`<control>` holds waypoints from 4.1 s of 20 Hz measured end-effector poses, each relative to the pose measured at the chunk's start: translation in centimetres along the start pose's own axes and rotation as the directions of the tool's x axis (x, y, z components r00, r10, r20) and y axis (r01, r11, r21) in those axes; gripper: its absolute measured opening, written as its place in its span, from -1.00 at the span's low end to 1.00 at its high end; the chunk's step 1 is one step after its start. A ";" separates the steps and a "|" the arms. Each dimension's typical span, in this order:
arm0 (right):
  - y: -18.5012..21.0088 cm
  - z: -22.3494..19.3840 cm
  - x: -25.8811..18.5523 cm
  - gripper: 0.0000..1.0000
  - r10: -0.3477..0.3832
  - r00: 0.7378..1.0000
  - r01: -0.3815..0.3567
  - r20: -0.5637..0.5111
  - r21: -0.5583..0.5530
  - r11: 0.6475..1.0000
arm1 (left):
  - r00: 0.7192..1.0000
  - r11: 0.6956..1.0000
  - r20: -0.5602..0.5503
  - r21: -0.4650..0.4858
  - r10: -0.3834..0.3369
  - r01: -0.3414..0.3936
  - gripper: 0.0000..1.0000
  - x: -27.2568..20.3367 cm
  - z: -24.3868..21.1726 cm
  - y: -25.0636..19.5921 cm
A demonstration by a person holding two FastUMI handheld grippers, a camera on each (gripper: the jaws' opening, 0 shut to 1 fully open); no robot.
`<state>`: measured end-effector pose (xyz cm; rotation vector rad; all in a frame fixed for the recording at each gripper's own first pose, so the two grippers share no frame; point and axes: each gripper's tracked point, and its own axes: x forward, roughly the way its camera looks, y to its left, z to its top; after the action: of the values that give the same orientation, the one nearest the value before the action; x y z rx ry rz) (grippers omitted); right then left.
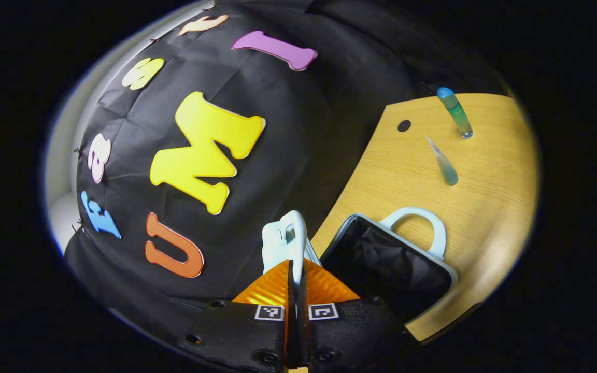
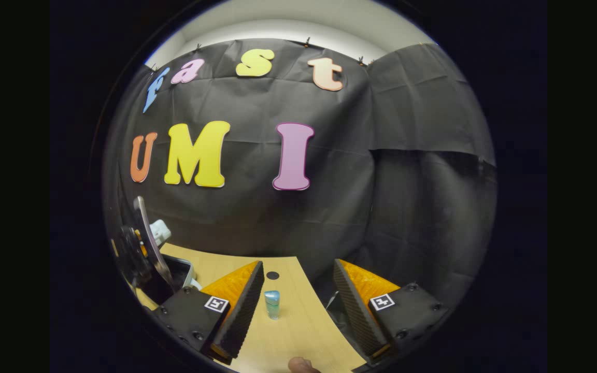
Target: First open the suitcase, pack the skin care products into it, and then close the suitcase.
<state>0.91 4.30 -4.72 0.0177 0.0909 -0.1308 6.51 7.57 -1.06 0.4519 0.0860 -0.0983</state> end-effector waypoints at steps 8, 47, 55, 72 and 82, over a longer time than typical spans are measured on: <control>7.9 1.7 -3.6 0.60 0.001 1.000 -0.001 0.002 0.025 1.000 | 0.995 0.961 0.059 -0.269 0.084 -0.065 -0.94 -1.9 -9.5 8.9; 12.5 1.3 -9.1 0.63 -0.035 0.996 0.024 -0.085 -0.122 0.992 | 0.961 0.700 -0.201 -0.714 -0.190 -0.011 0.28 7.8 -41.0 5.3; 11.8 -1.0 -6.3 0.63 0.113 0.986 -0.124 -0.120 -0.091 0.988 | 0.974 0.655 -0.081 -0.751 -0.211 0.079 0.98 3.5 -28.7 3.7; 0.3 -10.5 2.1 0.65 0.201 0.934 -0.229 -0.296 -0.063 0.971 | 0.852 0.560 0.193 -0.679 -0.487 0.474 0.98 -1.4 5.8 -19.2; -5.3 -15.7 6.1 0.63 0.194 0.906 -0.245 -0.377 -0.093 0.965 | 0.847 0.591 0.153 -0.654 -0.509 0.473 0.95 5.6 13.3 -29.9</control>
<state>4.84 -1.42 -21.02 -0.0867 0.4701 0.1078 9.52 -25.43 -2.60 -0.3275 0.2895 -0.5937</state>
